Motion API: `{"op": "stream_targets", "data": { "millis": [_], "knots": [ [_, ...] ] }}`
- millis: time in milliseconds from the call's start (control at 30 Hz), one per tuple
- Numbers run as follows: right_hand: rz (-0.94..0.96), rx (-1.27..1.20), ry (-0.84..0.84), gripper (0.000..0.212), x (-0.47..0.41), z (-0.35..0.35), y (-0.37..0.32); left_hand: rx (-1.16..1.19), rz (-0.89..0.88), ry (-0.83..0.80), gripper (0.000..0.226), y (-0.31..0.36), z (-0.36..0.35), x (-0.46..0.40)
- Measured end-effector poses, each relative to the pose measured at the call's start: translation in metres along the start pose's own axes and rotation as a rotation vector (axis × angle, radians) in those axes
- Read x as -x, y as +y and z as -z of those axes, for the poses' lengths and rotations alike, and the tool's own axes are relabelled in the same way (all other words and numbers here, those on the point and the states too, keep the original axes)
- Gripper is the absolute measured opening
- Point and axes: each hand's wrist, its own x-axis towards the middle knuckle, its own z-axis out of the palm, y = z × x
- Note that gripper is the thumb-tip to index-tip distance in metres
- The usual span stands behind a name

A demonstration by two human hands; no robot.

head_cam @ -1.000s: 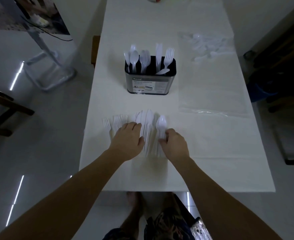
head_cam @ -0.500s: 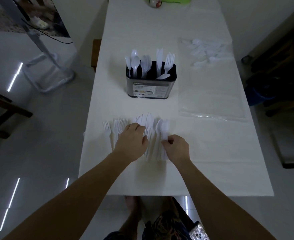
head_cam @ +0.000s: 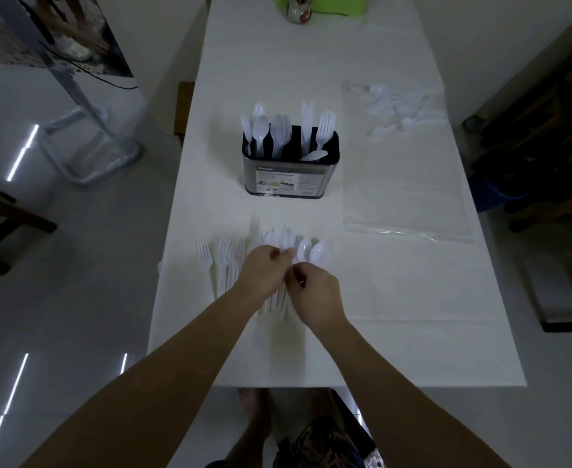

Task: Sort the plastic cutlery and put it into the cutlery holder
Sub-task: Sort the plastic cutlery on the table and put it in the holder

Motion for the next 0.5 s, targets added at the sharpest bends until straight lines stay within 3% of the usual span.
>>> {"op": "stream_targets", "data": {
  "millis": [167, 267, 400, 500],
  "knots": [
    [0.002, -0.047, -0.006, 0.029, 0.001, -0.001, 0.003, 0.119, 0.084, 0.077, 0.034, -0.008, 0.011, -0.006],
    [-0.201, 0.108, 0.132, 0.021, -0.004, 0.004, 0.019, 0.261, 0.159, 0.107, 0.031, -0.011, 0.020, -0.007],
    [-0.421, 0.193, 0.050, 0.038, -0.008, -0.001, 0.030, 0.330, 0.190, 0.154, 0.028, -0.016, 0.026, -0.008],
    [-0.461, 0.193, 0.039, 0.033, -0.013, -0.003, 0.028, 0.289, 0.192, 0.183, 0.033, -0.021, 0.027, -0.009]
  ]
}}
